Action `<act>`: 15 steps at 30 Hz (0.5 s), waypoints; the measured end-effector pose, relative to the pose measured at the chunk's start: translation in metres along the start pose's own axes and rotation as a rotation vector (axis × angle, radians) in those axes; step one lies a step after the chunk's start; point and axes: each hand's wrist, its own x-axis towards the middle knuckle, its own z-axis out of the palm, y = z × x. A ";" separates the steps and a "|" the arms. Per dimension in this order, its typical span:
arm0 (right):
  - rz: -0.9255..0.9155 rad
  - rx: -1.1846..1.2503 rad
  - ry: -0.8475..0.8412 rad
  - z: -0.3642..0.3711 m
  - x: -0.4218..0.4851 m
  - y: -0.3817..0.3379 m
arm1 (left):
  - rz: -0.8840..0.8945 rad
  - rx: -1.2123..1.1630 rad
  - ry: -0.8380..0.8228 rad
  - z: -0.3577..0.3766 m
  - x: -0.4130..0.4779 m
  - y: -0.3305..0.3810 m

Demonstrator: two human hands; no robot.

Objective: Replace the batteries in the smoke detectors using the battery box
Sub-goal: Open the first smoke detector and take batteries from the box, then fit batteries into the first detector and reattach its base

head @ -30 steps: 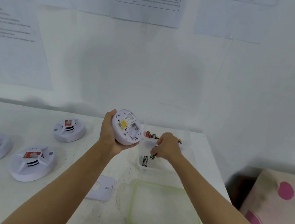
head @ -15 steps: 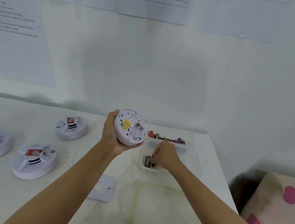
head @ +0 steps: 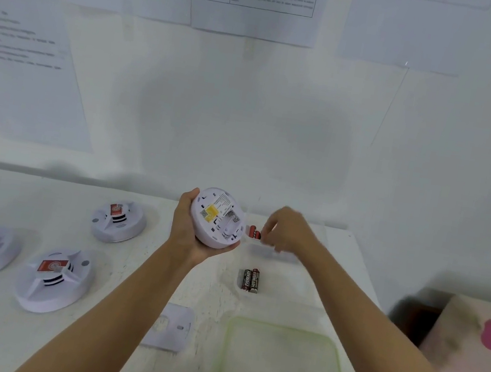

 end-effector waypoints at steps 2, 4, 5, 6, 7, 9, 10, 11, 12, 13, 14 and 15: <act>-0.032 0.008 0.061 -0.010 0.016 -0.001 | -0.006 -0.013 0.000 -0.002 0.004 0.002; -0.078 -0.030 -0.013 -0.007 0.031 0.002 | -0.008 -0.022 -0.002 -0.004 0.009 0.002; -0.092 -0.064 -0.065 -0.003 0.037 0.003 | -0.008 -0.026 0.000 -0.005 0.011 0.002; -0.094 -0.097 -0.106 0.002 0.043 0.004 | -0.008 -0.028 0.003 -0.006 0.012 0.003; -0.091 -0.120 -0.129 0.007 0.047 0.006 | -0.009 -0.029 0.006 -0.006 0.014 0.003; -0.082 -0.130 -0.147 0.014 0.054 0.011 | -0.015 -0.041 0.008 -0.006 0.017 0.003; -0.079 -0.128 -0.148 0.015 0.057 0.013 | -0.017 -0.045 0.014 -0.007 0.019 0.003; -0.081 -0.130 -0.151 0.015 0.059 0.014 | -0.017 -0.046 0.020 -0.007 0.021 0.004; -0.086 -0.132 -0.166 0.015 0.061 0.014 | -0.018 -0.047 0.027 -0.007 0.022 0.003; -0.091 -0.133 -0.194 0.014 0.063 0.015 | -0.019 -0.048 0.033 -0.007 0.023 0.003; -0.096 -0.129 -0.224 0.014 0.064 0.015 | -0.021 -0.050 0.036 -0.007 0.025 0.003; -0.102 -0.119 -0.248 0.014 0.065 0.015 | -0.024 -0.053 0.035 -0.006 0.026 0.002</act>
